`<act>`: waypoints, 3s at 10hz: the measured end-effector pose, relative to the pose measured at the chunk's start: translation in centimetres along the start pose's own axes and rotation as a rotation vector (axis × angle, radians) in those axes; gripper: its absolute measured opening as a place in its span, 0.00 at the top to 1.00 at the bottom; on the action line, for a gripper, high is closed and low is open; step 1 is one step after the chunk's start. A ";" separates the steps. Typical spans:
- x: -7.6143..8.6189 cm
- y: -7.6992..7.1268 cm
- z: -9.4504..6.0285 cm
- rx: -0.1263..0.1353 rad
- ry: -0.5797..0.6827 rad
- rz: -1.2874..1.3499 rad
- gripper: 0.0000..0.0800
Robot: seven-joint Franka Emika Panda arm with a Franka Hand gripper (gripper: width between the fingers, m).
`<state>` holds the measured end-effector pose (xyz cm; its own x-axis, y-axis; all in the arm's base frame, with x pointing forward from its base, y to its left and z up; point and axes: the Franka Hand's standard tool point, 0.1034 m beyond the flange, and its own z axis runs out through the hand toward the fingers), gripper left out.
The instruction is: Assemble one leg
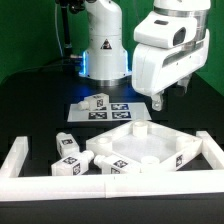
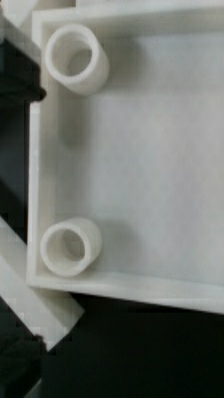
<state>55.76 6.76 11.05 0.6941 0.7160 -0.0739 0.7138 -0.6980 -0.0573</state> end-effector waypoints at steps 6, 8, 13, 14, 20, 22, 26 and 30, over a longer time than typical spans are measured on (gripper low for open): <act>0.0 0.0 0.0 0.000 0.000 -0.001 0.19; -0.3 0.2 0.0 -0.001 0.000 0.004 0.19; -3.2 2.9 0.1 0.100 0.040 0.305 0.19; -3.2 2.9 0.2 0.100 0.041 0.306 0.19; -5.8 4.1 1.2 0.101 0.030 0.241 0.19; -6.2 4.0 1.6 0.105 0.026 0.245 0.19; -6.2 4.5 1.7 0.080 0.036 0.172 0.19; -8.2 6.0 3.9 0.013 0.069 -0.005 0.19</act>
Offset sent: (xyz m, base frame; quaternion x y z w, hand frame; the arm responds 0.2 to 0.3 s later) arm 0.0000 0.0000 0.0000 0.0000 0.0000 0.0000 1.0000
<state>54.04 -3.37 7.39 0.6956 0.7184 -0.0050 0.7164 -0.6942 -0.0706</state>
